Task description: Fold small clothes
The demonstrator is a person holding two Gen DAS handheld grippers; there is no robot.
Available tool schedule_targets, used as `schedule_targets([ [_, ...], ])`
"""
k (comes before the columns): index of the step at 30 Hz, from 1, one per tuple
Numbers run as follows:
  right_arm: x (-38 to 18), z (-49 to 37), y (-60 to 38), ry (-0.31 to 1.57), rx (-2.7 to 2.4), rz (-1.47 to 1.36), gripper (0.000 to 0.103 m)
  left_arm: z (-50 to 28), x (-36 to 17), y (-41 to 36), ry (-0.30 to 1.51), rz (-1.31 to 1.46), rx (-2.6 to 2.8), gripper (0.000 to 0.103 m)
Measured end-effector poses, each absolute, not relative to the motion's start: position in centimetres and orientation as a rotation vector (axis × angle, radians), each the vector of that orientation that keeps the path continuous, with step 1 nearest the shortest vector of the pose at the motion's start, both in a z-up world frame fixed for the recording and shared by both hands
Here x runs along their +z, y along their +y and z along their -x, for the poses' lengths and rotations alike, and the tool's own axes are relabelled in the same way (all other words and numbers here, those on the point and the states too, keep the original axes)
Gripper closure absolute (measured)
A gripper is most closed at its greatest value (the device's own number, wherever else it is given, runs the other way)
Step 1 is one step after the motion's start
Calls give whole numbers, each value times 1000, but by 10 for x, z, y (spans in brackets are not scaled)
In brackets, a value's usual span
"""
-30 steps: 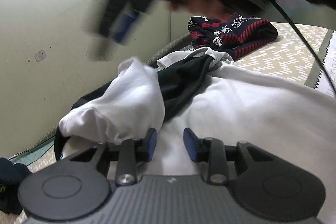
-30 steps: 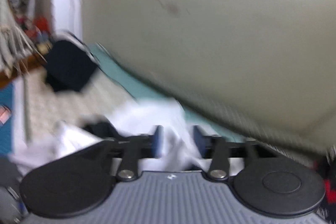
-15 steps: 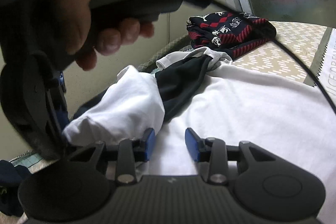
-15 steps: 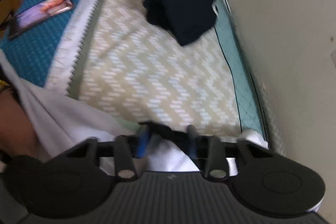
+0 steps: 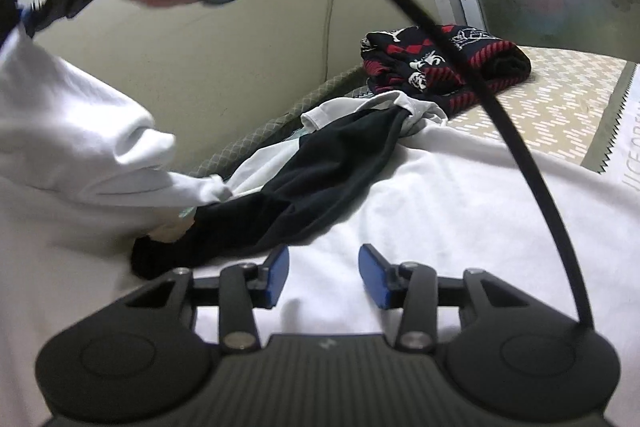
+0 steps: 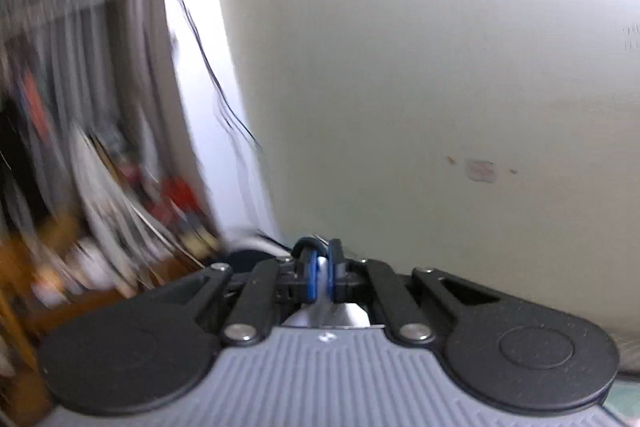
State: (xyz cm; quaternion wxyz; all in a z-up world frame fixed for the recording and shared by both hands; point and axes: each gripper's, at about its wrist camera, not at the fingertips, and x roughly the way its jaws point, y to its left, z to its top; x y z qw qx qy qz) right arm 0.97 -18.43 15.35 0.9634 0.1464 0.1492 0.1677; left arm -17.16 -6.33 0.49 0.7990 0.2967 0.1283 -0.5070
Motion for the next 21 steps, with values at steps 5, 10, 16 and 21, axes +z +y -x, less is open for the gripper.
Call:
schedule_targets([
  [5,131,-4,-166,470,343,-69,103,154,8,-63,346,-587,-1028,59],
  [10,86,-11,-163,748,231,174,99,129,8,-66,474,-522,-970,57],
  [16,123,-22,-139,602,280,307,42,134,7,-69,441,-558,-960,56],
  [21,102,-61,-66,680,413,609,42,135,7,-68,437,-563,-958,56],
])
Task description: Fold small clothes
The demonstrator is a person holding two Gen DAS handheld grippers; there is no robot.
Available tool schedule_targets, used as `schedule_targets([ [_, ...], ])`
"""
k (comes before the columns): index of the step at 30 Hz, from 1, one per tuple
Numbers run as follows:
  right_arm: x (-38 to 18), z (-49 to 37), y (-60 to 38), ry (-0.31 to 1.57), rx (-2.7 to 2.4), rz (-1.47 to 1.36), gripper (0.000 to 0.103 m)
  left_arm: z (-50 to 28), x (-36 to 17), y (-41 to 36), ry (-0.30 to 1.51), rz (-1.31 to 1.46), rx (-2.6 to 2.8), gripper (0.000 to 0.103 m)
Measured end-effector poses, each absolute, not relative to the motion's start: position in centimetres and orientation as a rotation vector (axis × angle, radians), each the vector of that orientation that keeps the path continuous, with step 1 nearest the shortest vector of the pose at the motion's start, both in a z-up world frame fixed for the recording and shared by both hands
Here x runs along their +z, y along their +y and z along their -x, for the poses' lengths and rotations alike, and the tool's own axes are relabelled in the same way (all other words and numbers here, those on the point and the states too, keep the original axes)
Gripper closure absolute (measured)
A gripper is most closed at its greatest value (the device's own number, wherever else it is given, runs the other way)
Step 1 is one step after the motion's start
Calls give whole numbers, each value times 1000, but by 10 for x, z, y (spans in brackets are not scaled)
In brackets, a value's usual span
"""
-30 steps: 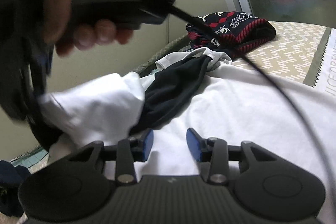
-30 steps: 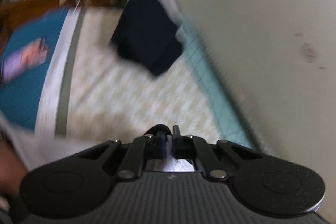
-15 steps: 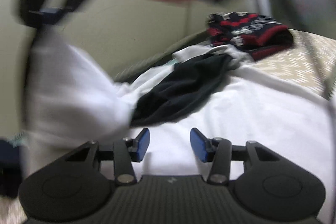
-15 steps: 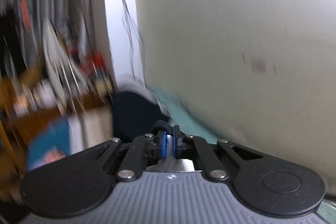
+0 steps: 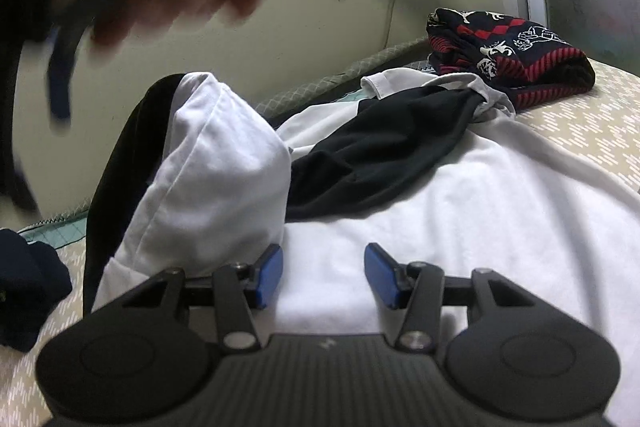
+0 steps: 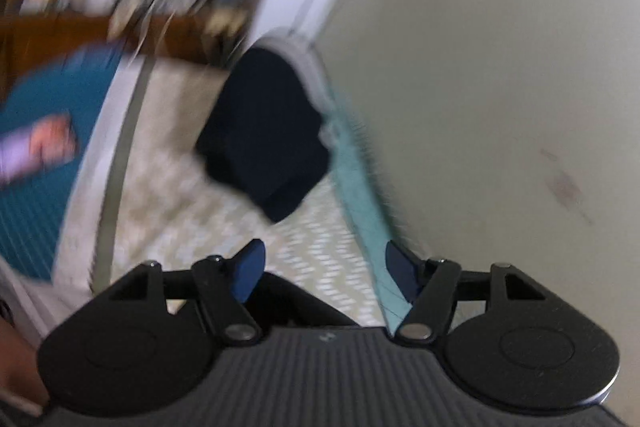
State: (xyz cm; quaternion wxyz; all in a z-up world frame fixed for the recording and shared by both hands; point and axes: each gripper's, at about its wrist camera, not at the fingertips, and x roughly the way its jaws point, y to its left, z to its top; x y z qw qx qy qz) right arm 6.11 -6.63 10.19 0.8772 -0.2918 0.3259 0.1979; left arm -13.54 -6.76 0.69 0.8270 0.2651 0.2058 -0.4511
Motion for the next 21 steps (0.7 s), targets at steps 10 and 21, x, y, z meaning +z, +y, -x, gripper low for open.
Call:
schedule_targets([
  [10,18,-115,-11,866,430,915,103,132,8,-68,447,-556,-958,52],
  [21,230,-71,-104,107,276,-20,103,57,22,-33,575,-236,-596,53],
])
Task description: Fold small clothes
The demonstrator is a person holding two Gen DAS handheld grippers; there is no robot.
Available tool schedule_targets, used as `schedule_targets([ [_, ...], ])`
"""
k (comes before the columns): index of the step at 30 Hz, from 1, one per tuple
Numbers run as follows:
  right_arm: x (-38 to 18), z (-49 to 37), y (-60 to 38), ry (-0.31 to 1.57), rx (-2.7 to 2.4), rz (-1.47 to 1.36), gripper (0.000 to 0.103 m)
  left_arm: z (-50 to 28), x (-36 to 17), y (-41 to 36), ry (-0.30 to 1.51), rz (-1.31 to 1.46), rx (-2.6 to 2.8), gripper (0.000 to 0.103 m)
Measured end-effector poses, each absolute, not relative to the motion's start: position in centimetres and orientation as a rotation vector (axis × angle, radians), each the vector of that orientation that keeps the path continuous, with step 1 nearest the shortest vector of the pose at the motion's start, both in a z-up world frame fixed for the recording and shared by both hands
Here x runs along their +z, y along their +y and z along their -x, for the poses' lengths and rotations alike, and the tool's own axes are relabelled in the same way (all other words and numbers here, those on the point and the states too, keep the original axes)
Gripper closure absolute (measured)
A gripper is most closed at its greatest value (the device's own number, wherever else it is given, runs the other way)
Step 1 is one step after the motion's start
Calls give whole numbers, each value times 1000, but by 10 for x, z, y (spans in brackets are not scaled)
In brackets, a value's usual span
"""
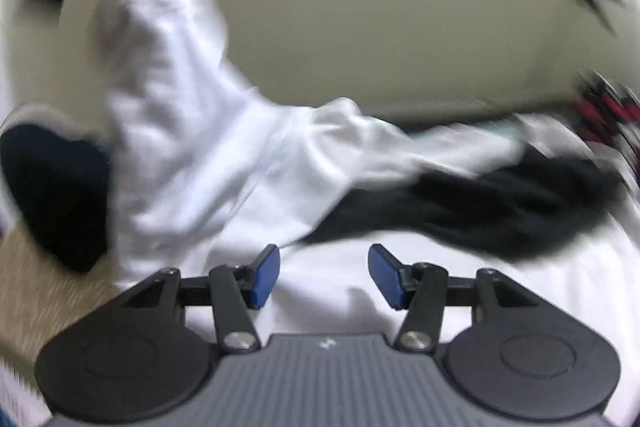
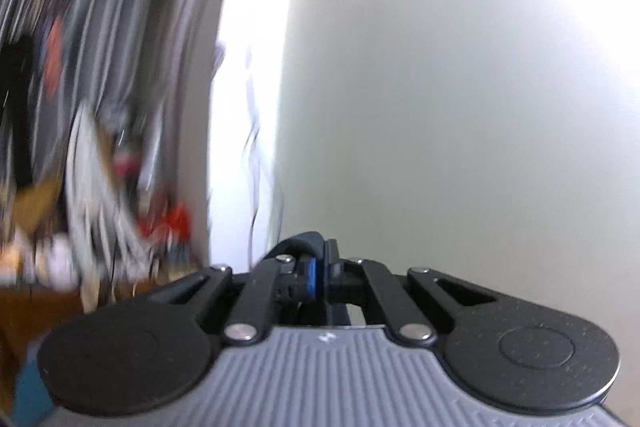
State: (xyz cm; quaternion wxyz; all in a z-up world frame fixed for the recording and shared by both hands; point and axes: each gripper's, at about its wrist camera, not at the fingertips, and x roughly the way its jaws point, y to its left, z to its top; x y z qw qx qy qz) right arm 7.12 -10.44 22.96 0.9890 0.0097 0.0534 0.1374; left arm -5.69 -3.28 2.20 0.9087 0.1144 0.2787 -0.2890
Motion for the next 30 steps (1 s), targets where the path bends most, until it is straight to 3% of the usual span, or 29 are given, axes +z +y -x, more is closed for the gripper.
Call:
schedule_targets([
  [5,206,-34,-159,97,152,-131,103,16,23,10,689,43,-423,52],
  [11,110,53,-233,171,-78,-336,103,11,18,20,740,127,-428,52],
  [15,33,106,-277,318,-265,-568,103,34,25,11,727,67,-647,39],
  [16,20,113,-282,366,-276,-593,76,38,25,5,742,42,-730,37],
  [17,11,121,-286,401,-285,-607,61,43,24,0,761,27,-808,35],
  [18,7,128,-287,408,-315,-607,54,47,24,-2,774,17,-863,27],
  [19,6,138,-290,391,-314,-600,54,51,24,-4,785,5,-925,20],
  [25,33,158,-289,342,-277,-462,54,70,36,2,773,51,-1285,20],
  [30,31,151,-285,426,-230,-291,50,30,54,35,761,342,-1191,18],
])
